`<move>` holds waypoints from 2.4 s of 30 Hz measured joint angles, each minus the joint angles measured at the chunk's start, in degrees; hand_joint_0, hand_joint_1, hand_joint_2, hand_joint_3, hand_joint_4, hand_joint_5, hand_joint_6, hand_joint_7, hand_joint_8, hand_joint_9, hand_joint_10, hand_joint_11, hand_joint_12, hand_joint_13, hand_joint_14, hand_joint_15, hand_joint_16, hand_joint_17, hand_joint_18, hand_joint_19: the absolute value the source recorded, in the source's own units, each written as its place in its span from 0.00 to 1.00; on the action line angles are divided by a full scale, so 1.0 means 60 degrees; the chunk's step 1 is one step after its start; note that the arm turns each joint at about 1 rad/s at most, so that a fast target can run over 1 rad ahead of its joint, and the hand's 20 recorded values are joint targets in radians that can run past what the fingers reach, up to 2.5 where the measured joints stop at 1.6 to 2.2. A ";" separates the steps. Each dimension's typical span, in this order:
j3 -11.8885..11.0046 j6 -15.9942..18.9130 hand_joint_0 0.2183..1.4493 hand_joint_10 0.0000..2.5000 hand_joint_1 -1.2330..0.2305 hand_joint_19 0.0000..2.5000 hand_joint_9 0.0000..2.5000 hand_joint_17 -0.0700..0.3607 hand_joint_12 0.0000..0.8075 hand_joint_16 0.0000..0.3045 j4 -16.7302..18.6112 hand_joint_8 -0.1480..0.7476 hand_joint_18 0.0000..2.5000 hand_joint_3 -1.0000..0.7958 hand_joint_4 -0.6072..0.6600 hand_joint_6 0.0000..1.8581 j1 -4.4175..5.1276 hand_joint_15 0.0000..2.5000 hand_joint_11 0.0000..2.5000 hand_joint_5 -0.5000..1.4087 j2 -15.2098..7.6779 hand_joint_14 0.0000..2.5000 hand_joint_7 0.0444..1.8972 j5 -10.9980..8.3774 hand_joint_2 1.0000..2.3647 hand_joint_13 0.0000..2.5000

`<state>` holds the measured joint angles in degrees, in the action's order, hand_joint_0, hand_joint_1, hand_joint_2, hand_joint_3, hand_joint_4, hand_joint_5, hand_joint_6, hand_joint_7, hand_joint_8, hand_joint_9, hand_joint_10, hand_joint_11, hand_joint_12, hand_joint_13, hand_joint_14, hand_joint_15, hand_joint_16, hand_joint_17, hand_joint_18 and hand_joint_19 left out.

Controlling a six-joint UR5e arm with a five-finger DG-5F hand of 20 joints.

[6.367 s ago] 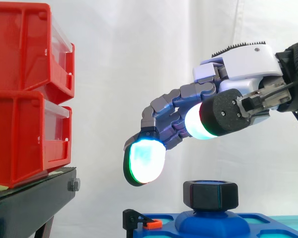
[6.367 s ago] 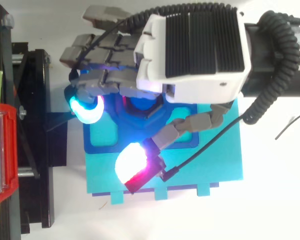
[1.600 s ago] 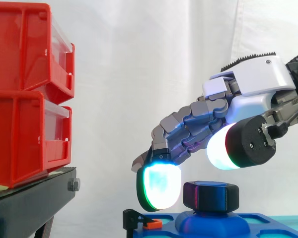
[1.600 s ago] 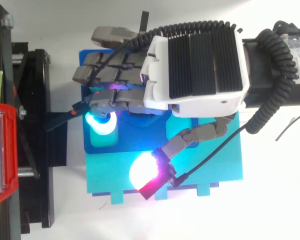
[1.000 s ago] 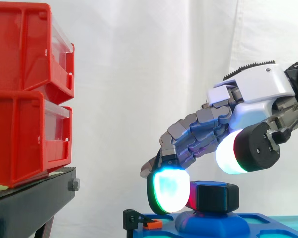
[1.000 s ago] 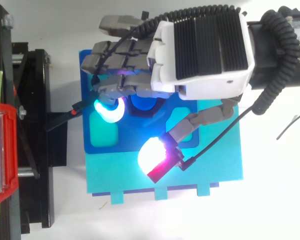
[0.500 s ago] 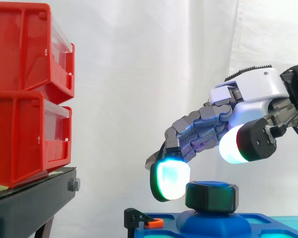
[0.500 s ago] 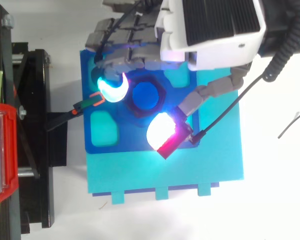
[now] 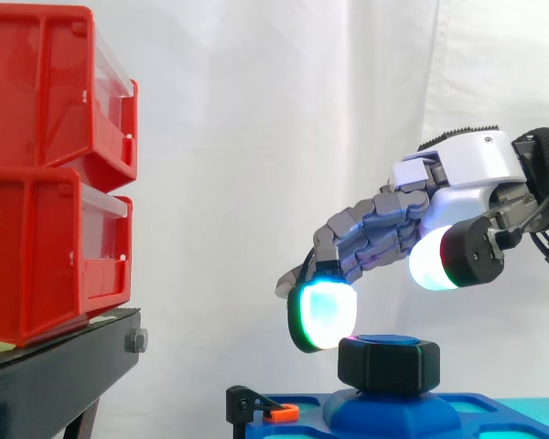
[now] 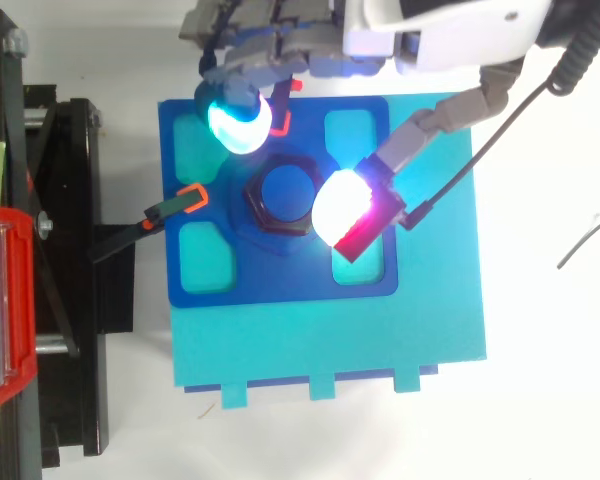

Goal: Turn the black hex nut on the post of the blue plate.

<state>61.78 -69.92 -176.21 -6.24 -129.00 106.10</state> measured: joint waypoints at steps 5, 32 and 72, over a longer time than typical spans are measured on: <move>0.0002 -0.0108 0.19 0.00 0.53 0.06 0.12 0.48 0.48 0.20 0.0338 0.46 0.04 0.28 0.65 0.27 -0.0093 0.00 0.00 0.17 0.0002 0.00 0.54 0.0214 0.00 0.09; 0.0001 0.0197 0.19 0.00 0.54 0.06 0.12 0.48 0.48 0.20 0.0154 0.46 0.04 0.28 0.66 0.27 0.1124 0.00 0.00 0.17 0.0007 0.00 0.53 -0.1599 0.00 0.09; 0.0146 0.0201 0.19 0.00 0.54 0.06 0.12 0.48 0.48 0.20 -0.0497 0.46 0.04 0.28 0.65 0.27 0.1175 0.00 0.00 0.16 0.0009 0.00 0.53 -0.1664 0.00 0.09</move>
<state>62.65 -68.71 -179.20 0.81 -128.95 96.12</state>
